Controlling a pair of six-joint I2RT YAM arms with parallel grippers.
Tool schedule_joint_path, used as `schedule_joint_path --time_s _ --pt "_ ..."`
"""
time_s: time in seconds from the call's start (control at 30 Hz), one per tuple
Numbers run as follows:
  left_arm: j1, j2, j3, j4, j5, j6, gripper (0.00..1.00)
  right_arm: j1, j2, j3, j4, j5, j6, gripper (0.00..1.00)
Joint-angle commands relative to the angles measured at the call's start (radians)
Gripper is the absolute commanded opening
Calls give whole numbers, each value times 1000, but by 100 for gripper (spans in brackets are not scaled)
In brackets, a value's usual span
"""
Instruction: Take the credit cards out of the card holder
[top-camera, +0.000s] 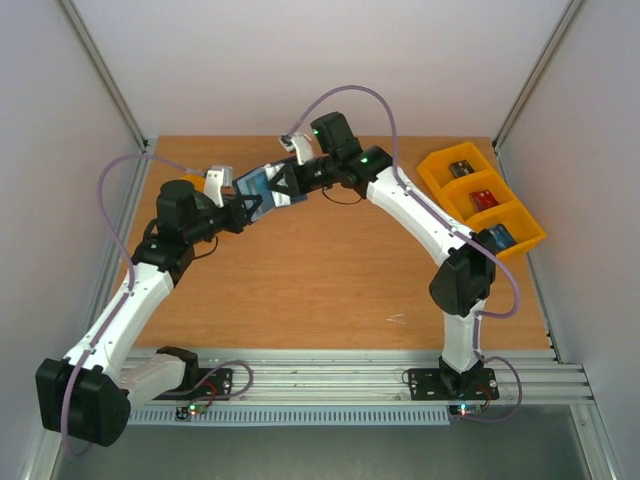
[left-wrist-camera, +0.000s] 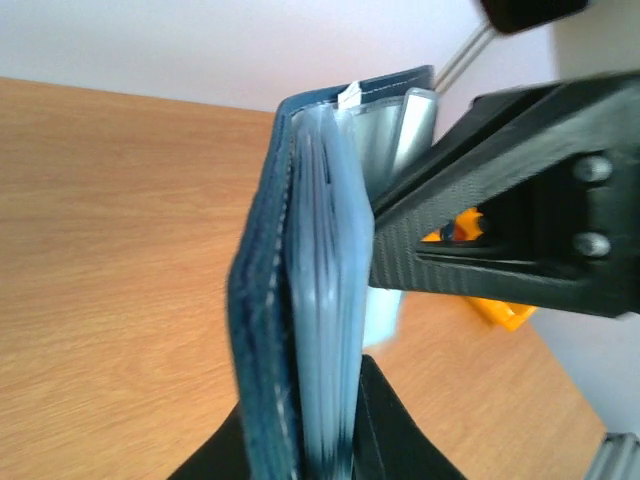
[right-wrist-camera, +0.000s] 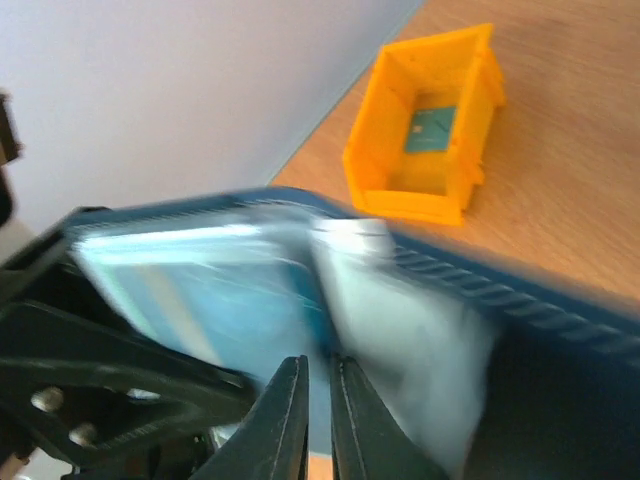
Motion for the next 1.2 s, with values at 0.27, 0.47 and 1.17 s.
schedule_joint_path --time_s 0.27,0.47,1.17 --pt "53 17 -31 579 491 -196 0 -74 -172 -121 -4 -331 -151 11" --pt "53 26 -30 668 575 -243 0 -75 -239 -124 -85 -346 -253 15" --pt "6 -20 -28 690 672 -79 0 -49 -311 -129 -65 -456 -288 39"
